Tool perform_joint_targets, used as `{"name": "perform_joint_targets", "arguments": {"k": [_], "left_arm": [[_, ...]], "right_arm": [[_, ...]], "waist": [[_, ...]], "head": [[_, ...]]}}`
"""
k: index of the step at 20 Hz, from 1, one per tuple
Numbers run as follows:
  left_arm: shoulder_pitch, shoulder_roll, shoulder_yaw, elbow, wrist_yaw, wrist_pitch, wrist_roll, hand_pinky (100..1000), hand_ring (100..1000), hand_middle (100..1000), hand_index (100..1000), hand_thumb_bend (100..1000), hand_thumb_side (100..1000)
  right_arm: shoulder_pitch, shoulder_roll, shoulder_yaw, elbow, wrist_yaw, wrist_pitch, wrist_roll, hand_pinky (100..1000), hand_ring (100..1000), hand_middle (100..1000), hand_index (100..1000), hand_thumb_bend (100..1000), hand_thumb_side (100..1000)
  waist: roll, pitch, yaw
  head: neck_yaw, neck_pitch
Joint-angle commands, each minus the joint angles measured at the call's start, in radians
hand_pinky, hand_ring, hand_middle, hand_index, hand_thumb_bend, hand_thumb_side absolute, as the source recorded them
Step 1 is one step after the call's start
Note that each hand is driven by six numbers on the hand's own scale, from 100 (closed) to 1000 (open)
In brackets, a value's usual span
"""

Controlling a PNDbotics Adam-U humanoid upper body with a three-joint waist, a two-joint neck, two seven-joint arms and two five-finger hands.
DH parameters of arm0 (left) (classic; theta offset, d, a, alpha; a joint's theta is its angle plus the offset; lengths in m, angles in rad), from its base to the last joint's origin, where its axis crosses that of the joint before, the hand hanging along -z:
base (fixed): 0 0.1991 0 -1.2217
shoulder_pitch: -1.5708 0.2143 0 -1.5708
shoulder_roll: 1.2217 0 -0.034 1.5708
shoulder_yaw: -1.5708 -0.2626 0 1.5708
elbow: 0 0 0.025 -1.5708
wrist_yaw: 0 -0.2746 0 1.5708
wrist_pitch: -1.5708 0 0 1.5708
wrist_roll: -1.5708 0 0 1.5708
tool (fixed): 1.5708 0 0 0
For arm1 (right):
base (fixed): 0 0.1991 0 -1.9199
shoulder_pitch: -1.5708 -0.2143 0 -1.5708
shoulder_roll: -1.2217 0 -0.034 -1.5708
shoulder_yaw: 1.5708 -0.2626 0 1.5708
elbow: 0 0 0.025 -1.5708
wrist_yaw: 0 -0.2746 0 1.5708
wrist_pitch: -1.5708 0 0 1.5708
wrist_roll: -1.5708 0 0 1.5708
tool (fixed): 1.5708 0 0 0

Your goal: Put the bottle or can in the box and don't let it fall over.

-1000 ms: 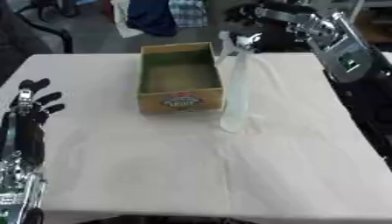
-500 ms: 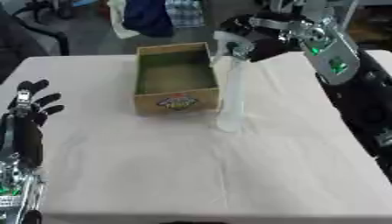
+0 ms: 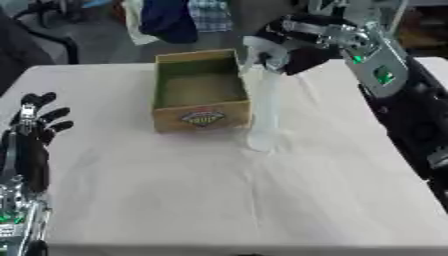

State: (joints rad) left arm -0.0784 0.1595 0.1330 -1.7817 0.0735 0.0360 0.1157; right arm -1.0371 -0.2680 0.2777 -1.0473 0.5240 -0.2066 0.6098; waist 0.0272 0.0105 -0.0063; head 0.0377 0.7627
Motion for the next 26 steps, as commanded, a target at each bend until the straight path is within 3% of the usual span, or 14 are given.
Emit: {"name": "perform_joint_targets", "arguments": {"k": [1, 8, 12, 26], "left_arm": [[-0.010, 0.017, 0.002, -0.013, -0.002, -0.001, -0.001, 716, 746, 841, 781, 100, 875], [-0.009, 0.016, 0.002, -0.013, -0.002, -0.001, 0.001, 715, 745, 840, 781, 100, 874], [-0.009, 0.016, 0.002, -0.013, -0.002, -0.001, 0.002, 714, 744, 840, 781, 100, 872], [-0.012, 0.019, 0.002, -0.014, -0.003, -0.001, 0.003, 713, 743, 836, 780, 100, 868]], "right_arm": [[-0.026, -0.009, -0.012, -0.008, 0.009, -0.004, -0.019, 797, 733, 631, 757, 100, 287], [-0.025, -0.008, -0.014, -0.005, 0.008, -0.013, -0.051, 734, 623, 498, 619, 100, 155], [-0.026, -0.008, -0.015, -0.008, 0.000, -0.023, -0.082, 694, 566, 442, 552, 100, 152], [-0.097, -0.060, -0.032, -0.050, -0.030, -0.036, -0.120, 672, 543, 420, 525, 100, 128]], "waist": [[-0.002, -0.018, 0.002], [-0.004, -0.019, 0.005], [-0.006, -0.019, 0.007], [-0.018, -0.022, 0.028]], "head": [[0.000, -0.011], [-0.001, -0.012], [-0.001, -0.012], [-0.008, -0.017]]}}
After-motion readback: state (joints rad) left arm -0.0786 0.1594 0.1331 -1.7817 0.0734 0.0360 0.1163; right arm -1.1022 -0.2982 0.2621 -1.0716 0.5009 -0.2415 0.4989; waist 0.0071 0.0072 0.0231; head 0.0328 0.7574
